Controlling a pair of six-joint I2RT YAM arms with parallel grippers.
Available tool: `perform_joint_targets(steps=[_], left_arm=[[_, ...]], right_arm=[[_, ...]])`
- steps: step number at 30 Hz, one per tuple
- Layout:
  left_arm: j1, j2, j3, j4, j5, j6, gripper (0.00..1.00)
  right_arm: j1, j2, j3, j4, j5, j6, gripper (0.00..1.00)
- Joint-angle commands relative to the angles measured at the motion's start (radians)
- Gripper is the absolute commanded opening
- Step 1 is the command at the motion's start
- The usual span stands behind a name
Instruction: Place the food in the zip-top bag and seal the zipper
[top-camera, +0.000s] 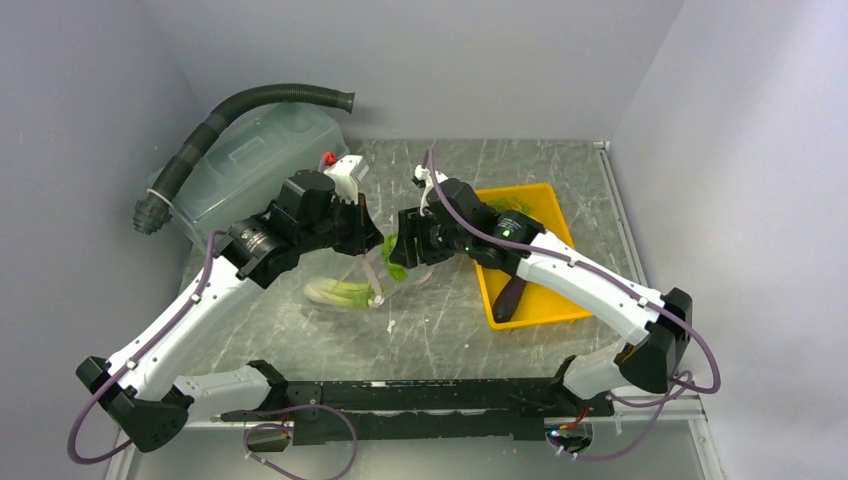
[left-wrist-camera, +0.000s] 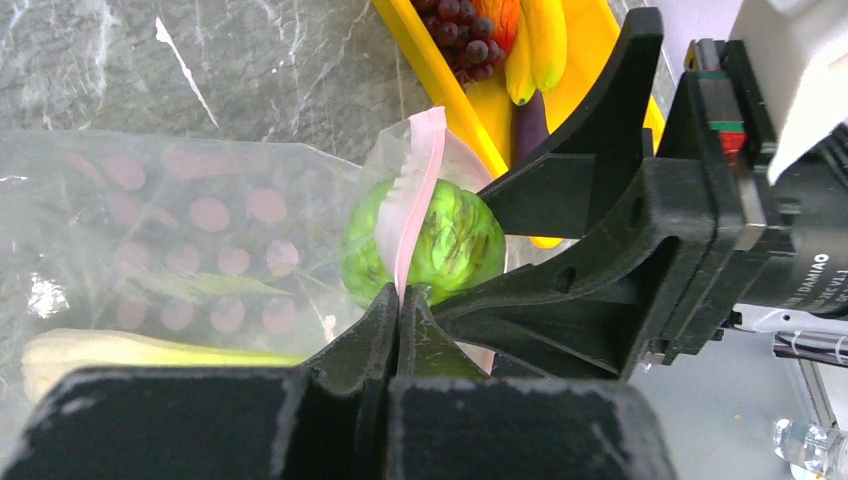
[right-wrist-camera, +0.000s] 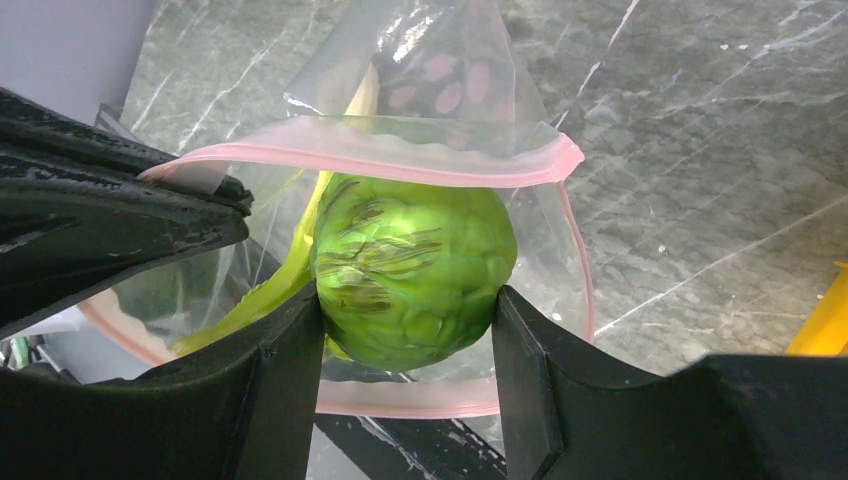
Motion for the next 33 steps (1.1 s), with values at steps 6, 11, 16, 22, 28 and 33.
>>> perform_joint_targets(steps=[6, 11, 16, 22, 28, 33], left_arm=[[-0.003, 0.005, 0.042, 0.009, 0.015, -0.012, 0.00], [-0.003, 0.008, 0.042, 0.010, 0.017, -0.013, 0.00], [-0.003, 0.015, 0.046, 0.011, 0.023, -0.014, 0.00], [-0.003, 0.017, 0.044, 0.016, 0.027, -0.016, 0.00], [-0.003, 0.013, 0.046, 0.013, 0.025, -0.015, 0.00], [-0.002, 0.011, 0.046, 0.012, 0.024, -0.012, 0.00]], right_arm=[[0.015, 0.011, 0.046, 0.034, 0.022, -0.002, 0.43], [0.015, -0.001, 0.044, 0.039, 0.017, -0.012, 0.66], [0.015, -0.031, 0.029, 0.055, 0.017, -0.015, 0.78], [0.015, -0.069, 0.017, 0.070, 0.014, -0.020, 0.83], [0.013, -0.119, -0.001, 0.044, 0.074, -0.029, 0.84], [0.010, -0.175, -0.013, -0.007, 0.157, -0.031, 0.84]])
